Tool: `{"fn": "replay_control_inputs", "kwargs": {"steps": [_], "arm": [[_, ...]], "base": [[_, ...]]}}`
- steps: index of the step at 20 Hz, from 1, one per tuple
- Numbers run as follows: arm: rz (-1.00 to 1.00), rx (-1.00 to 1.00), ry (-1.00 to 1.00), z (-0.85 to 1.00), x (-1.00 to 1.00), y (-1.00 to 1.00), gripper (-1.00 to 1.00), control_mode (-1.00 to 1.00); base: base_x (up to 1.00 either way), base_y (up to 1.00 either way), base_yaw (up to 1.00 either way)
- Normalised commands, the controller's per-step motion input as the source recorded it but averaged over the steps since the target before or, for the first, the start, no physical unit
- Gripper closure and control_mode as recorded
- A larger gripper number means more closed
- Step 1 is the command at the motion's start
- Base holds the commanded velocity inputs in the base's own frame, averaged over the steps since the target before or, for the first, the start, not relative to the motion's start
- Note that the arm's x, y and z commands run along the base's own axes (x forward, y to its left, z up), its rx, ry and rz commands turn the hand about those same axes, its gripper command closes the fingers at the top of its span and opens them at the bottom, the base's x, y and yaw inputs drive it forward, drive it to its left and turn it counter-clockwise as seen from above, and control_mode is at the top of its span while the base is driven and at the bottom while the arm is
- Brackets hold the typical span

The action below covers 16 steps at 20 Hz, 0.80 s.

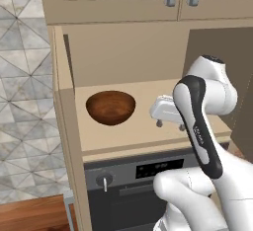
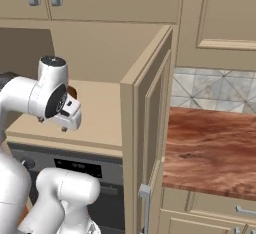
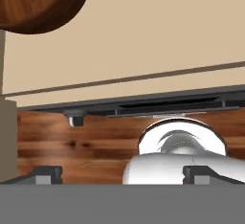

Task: Pick up the bowls from the cabinet and place each bowl in front of a stool on the dining counter.

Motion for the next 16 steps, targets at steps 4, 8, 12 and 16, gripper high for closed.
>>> {"fn": "replay_control_inputs", "kwargs": {"steps": [4, 8, 12, 16], "arm": [[-0.15, 0.0, 0.0, -0.06, 0.45, 0.09, -1.0, -1.0], [-0.14, 0.07, -0.13, -0.22, 0.43, 0.01, -1.0, -1.0], [-0.13, 0.12, -0.15, -0.03, 0.55, 0.21, -1.0, -1.0], [-0.08, 0.15, 0.0, 0.12, 0.58, 0.04, -1.0, -1.0]], "base": [[0.0, 0.0, 0.0], [0.0, 0.0, 0.0], [0.0, 0.0, 0.0], [0.0, 0.0, 0.0]]}}
